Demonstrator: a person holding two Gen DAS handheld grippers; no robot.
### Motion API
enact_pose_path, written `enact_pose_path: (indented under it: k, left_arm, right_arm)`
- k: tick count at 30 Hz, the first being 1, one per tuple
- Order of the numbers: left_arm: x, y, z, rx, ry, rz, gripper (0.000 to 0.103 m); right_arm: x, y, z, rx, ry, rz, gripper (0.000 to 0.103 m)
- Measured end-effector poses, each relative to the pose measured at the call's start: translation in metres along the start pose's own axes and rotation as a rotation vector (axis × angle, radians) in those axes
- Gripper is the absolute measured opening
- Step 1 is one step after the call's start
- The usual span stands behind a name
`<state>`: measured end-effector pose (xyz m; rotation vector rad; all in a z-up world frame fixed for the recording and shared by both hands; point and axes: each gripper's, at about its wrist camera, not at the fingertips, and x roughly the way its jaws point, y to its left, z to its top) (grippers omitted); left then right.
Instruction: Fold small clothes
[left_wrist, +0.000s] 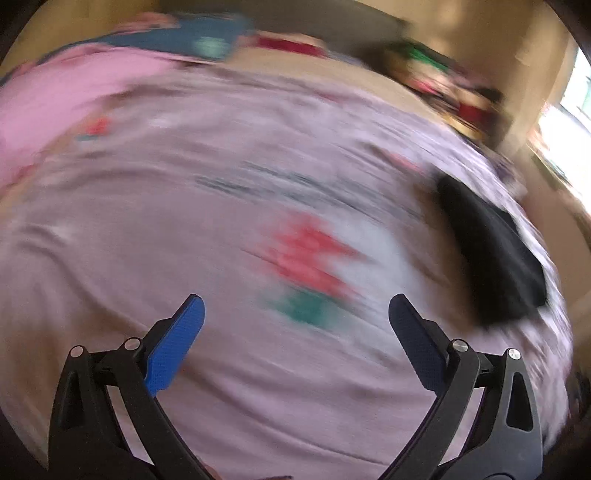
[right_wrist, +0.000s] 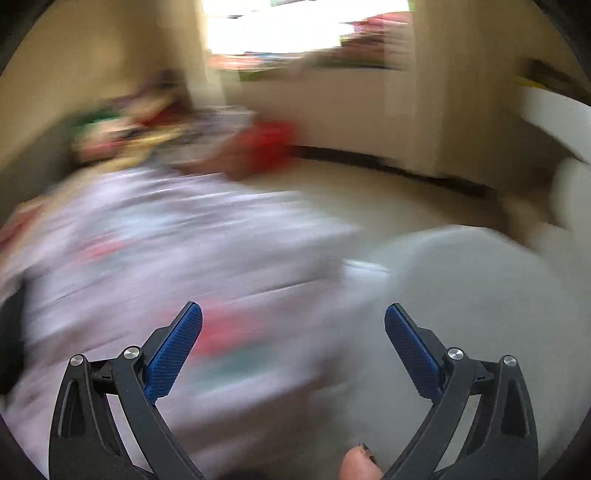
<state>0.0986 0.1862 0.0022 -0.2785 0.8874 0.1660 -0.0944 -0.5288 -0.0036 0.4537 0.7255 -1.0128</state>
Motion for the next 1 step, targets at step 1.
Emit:
enact_pose_path:
  k: [1]
  left_arm:
    - [0.0045, 0.0397, 0.0154, -0.052, -0.017, 0.101, 0.094]
  right_arm:
    - [0.0262, -0.0298, 0.0121, 0.051, 0.044, -0.084, 0.099]
